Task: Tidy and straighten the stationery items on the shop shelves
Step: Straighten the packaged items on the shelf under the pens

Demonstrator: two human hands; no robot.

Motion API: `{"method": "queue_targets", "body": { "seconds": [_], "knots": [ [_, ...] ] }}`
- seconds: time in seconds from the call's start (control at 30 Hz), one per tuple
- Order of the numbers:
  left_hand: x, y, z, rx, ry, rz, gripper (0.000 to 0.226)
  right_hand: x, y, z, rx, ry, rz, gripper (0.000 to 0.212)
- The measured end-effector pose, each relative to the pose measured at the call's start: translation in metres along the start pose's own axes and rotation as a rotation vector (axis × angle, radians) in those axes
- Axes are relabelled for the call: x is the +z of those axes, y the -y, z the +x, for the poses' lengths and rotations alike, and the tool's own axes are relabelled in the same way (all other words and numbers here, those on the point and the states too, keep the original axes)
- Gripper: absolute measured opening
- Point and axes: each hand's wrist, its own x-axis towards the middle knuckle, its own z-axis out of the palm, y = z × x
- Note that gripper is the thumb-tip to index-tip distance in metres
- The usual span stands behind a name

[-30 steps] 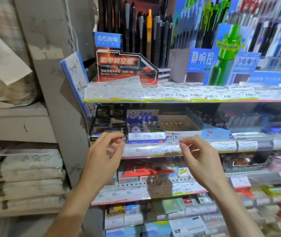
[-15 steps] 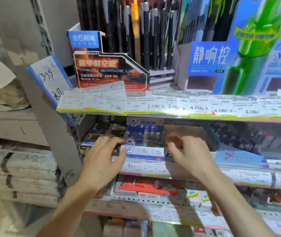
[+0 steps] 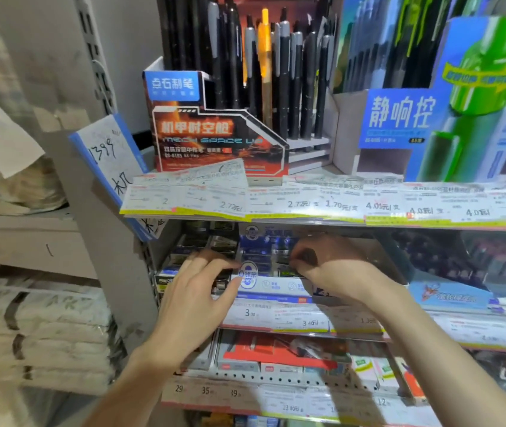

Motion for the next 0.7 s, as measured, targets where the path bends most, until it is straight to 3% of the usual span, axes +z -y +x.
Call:
{"method": "queue_targets", "body": {
  "seconds": [0.7],
  "knots": [
    [-0.03, 0.055, -0.002, -0.017, 0.072, -0.087, 0.02, 0.003, -0.005, 0.003, 0.017, -0.037, 0.042, 0.011]
  ]
}}
